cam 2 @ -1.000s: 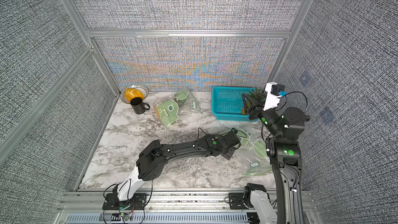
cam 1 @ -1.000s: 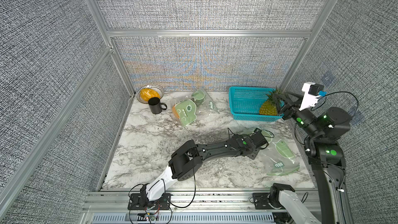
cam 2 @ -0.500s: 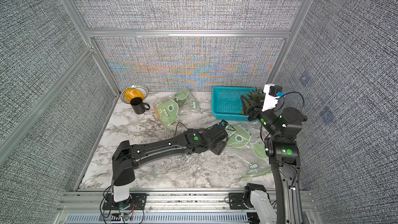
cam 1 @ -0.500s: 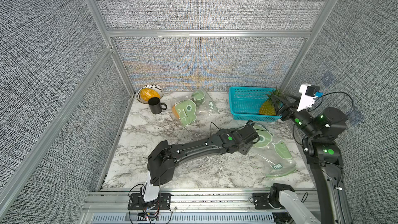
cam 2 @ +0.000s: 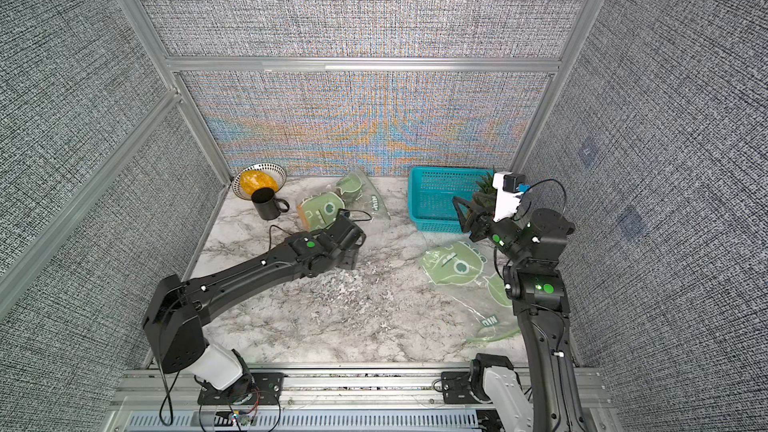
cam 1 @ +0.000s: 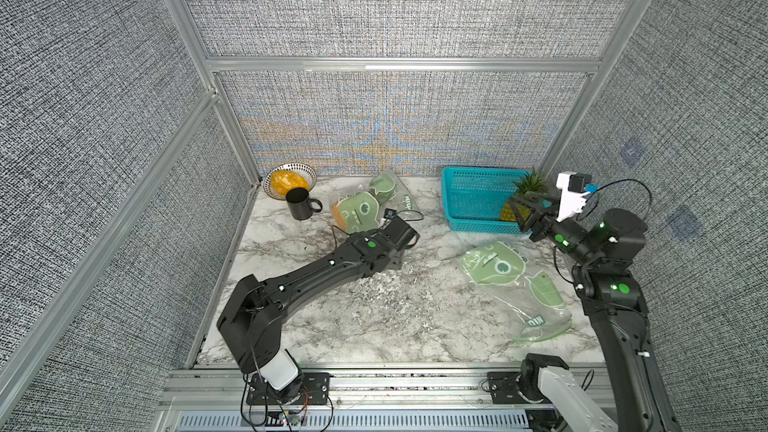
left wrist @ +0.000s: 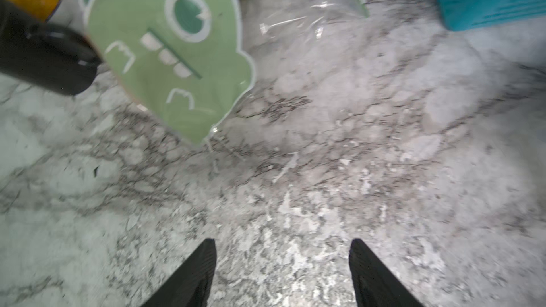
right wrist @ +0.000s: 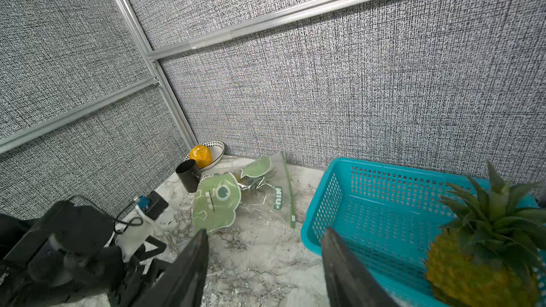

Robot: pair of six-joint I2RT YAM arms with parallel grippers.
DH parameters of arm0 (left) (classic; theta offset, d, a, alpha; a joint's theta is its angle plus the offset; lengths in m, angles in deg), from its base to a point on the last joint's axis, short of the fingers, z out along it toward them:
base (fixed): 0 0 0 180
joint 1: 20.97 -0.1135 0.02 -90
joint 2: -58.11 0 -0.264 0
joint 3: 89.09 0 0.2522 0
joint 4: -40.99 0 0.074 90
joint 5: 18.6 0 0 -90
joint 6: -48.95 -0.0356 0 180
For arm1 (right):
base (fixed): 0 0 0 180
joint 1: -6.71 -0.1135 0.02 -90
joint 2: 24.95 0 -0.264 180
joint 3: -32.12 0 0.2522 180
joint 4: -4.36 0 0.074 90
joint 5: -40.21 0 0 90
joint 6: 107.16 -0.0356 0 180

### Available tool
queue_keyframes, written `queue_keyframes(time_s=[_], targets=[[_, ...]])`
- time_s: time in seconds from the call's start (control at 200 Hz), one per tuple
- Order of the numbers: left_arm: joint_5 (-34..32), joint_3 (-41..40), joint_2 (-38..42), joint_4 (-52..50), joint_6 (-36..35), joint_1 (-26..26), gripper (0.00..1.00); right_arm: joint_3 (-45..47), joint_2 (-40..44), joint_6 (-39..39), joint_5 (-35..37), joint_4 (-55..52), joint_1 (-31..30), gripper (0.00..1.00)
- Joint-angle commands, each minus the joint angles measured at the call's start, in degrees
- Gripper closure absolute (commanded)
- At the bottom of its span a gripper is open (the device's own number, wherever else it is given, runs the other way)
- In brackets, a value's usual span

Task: Open the zip-top bag and take out the pineapple
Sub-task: Place the zipper food storage bag at the center of the board, then move the zipper food storage bag to the center of the board.

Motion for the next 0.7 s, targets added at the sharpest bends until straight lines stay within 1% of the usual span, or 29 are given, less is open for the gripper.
queue_keyframes(time_s=[0.0,0.075,0.18,0.305,0.375,0.43,0.501,0.601,0.691], targets=[[0.2,-5.6,3.2,5.2,4.6,-4.2,0.25,0.9,-0.3,0.7,-0.8,0.2,-0.9,0.38],[2.3,-9.3,4.3,9.2,4.4,-7.5,0.25,1.4,-0.4,0.8,-0.4,0.3,-1.7,0.38],[6.4,-11.9,3.6,14.2,3.9,-11.6,0.25,1.6,-0.4,0.8,0.1,0.5,-2.7,0.38],[10.2,-12.5,0.7,19.1,2.9,-15.4,0.26,1.7,-0.9,0.8,0.5,0.8,-3.9,0.38],[13.1,-11.6,-1.2,21.4,1.8,-17.1,0.28,1.7,-1.1,0.7,0.8,1.0,-4.5,0.38],[13.8,-10.7,-3.1,22.4,1.3,-18.2,0.29,1.8,-1.3,0.7,1.1,1.0,-5.0,0.38],[14.2,-9.3,-5.6,23.5,1.1,-19.6,0.33,1.8,-1.3,0.7,1.4,1.0,-5.4,0.38],[16.5,-7.4,-9.5,25.1,0.3,-21.6,0.36,1.8,-1.2,0.6,1.8,0.9,-5.8,0.38],[18.2,-4.9,-13.1,25.3,-1.3,-22.5,0.48,1.8,-1.2,0.6,1.9,0.8,-6.1,0.38]])
